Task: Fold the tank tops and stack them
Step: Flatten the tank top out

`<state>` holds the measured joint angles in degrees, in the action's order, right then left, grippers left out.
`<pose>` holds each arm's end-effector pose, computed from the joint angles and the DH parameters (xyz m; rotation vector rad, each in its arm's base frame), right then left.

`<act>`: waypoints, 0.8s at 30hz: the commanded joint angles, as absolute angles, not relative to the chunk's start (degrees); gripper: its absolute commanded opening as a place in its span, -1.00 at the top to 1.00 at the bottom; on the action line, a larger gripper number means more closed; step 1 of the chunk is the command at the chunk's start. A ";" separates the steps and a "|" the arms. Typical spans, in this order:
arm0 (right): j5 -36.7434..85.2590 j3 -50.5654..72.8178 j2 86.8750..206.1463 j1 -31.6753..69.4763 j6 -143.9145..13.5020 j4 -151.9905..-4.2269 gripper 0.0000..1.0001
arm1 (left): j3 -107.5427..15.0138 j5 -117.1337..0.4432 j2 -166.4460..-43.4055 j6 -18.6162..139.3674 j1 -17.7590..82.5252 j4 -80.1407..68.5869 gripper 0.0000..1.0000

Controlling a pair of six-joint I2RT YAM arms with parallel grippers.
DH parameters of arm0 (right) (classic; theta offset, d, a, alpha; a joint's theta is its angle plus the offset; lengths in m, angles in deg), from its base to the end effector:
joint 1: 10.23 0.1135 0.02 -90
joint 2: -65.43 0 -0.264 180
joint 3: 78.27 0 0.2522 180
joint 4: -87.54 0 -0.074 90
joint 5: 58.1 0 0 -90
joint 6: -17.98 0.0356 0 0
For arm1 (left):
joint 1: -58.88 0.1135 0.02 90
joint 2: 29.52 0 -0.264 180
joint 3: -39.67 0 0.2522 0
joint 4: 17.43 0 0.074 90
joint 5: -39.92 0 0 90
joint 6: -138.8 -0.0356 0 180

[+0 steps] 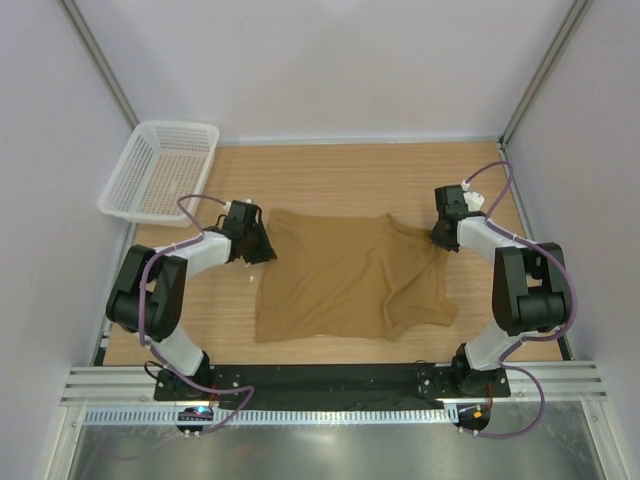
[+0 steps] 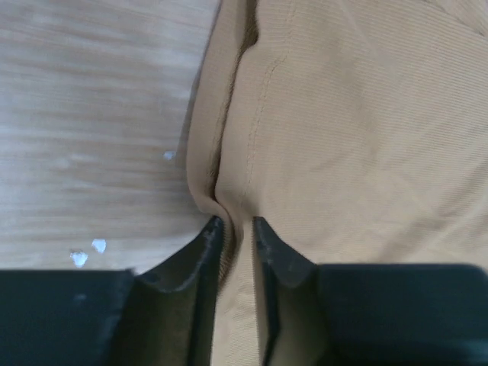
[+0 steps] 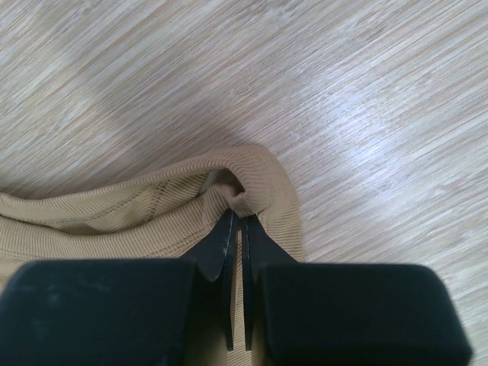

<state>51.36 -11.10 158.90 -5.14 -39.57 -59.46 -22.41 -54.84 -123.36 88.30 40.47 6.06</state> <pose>0.3168 0.0163 0.1728 0.7123 2.4239 -0.1868 0.2975 -0.1021 0.1542 -0.4438 2.5693 -0.4898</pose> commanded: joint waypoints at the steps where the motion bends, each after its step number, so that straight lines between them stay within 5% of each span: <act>1: 51.24 -10.81 157.63 -5.04 -39.50 -61.39 0.93 | -24.89 -51.05 -127.77 86.50 39.55 10.65 0.56; 4: 50.80 -10.46 158.07 -5.04 -39.59 -61.39 0.95 | -26.56 -50.61 -129.27 85.98 39.63 12.06 1.00; 13: 50.26 -0.89 166.48 -5.13 -38.71 -58.41 0.97 | -32.62 -49.55 -131.91 87.73 44.11 13.47 1.00; 20: 54.13 24.55 181.68 -5.83 -35.73 -49.89 0.98 | -43.69 -49.91 -138.50 91.86 47.63 13.64 0.99; 22: 55.10 29.51 183.64 -5.92 -35.20 -45.58 0.72 | -47.56 -51.84 -140.17 92.83 47.72 13.90 0.82; 23: 54.67 31.01 182.42 -5.83 -35.46 -45.13 -0.06 | -48.35 -51.67 -140.09 93.00 47.63 14.25 0.24; 24: 54.49 30.25 180.85 -5.48 -36.68 -45.48 -0.35 | -48.97 -51.58 -139.39 93.09 47.63 14.69 -0.03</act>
<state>51.89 26.23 184.41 -5.45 -36.80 -50.06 -45.78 -52.19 -140.28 91.23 47.77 13.36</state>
